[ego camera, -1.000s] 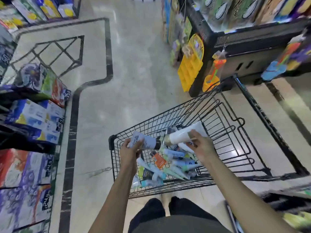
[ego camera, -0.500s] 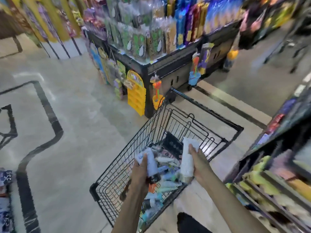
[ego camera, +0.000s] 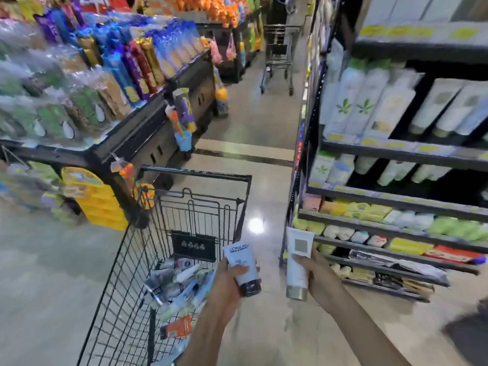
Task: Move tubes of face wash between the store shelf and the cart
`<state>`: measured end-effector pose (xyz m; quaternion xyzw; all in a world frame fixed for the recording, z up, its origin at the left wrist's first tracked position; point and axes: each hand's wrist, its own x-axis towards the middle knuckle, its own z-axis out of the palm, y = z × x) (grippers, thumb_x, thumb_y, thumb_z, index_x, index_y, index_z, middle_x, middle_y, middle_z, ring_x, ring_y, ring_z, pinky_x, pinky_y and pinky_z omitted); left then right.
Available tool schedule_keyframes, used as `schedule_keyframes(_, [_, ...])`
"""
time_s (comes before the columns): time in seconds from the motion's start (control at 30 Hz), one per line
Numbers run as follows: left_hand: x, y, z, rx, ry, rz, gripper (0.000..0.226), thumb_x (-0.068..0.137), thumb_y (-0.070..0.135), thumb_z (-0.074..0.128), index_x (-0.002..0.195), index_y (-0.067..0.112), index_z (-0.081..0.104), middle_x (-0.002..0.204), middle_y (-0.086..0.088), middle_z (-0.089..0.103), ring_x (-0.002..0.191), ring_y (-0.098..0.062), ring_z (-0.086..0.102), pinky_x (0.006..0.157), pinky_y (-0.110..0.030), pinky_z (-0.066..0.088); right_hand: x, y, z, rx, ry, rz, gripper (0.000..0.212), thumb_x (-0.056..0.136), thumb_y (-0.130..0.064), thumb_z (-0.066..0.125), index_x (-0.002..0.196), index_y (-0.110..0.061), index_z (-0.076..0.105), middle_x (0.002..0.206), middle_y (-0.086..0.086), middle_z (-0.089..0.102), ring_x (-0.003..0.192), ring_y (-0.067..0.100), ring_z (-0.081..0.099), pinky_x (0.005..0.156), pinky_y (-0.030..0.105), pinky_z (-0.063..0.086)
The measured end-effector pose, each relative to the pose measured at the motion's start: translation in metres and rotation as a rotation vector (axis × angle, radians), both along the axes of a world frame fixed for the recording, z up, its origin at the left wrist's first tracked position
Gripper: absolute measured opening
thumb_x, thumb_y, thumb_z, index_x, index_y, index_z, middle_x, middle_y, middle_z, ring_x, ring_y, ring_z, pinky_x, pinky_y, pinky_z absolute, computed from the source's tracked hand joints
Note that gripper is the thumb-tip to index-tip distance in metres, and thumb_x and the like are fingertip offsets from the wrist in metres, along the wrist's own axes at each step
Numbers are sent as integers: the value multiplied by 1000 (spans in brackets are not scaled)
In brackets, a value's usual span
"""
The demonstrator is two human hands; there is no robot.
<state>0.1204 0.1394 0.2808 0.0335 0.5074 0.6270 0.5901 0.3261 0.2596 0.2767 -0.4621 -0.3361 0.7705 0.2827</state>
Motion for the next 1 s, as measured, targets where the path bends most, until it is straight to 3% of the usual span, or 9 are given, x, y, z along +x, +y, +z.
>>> schedule_keyframes(0.07, [35,24,4,33,16,-112,72,71,-7,77,139,3,54,131,-32,63,105,-43,65,83,-52,57,44,3,2,-7,-3,-101,50,85,-7,76,133,-12,61,115,18,74,94,35,74,81,47,58])
schedule_keyframes(0.17, [101,57,13,49,28,-185,63,78,-4,72,138,5,55,129,-29,65,106,-42,65,82,-48,58,113,4,7,-26,-9,-244,62,75,-17,84,133,-14,62,119,18,74,100,40,71,83,50,59])
schedule_keyframes(0.3, [200,91,28,61,-3,-275,57,78,1,71,133,12,60,122,-21,71,98,-37,72,77,-45,63,206,1,19,-11,-2,-380,39,90,-14,75,127,-15,63,113,19,75,91,38,71,80,55,60])
schedule_keyframes(0.4, [273,108,33,53,-10,-365,57,80,6,72,135,16,61,125,-26,68,105,-44,66,82,-56,56,275,1,22,31,22,-459,37,93,-14,72,129,-17,61,111,20,74,87,37,70,82,60,58])
schedule_keyframes(0.5, [341,123,38,30,11,-431,54,75,10,74,128,21,64,119,-21,71,101,-42,65,87,-65,52,337,2,22,52,0,-519,37,92,-16,74,128,-20,62,109,18,74,91,38,70,78,55,61])
schedule_keyframes(0.67, [432,143,44,56,22,-511,59,80,5,71,137,18,59,127,-23,68,98,-40,68,65,-48,58,422,6,16,45,8,-574,53,82,-15,84,129,-19,62,110,22,72,92,39,69,73,49,59])
schedule_keyframes(0.77, [471,159,44,105,34,-554,59,81,-4,70,135,18,60,122,-23,69,89,-38,71,65,-46,58,461,14,10,54,12,-604,64,68,-16,86,127,-17,61,107,23,71,91,41,68,70,46,59])
schedule_keyframes(1.0, [536,213,36,143,65,-595,71,71,-4,77,136,18,59,122,-22,71,106,-45,68,69,-47,59,524,61,3,85,-9,-616,62,68,-7,85,124,-11,60,100,22,70,85,38,67,71,48,60])
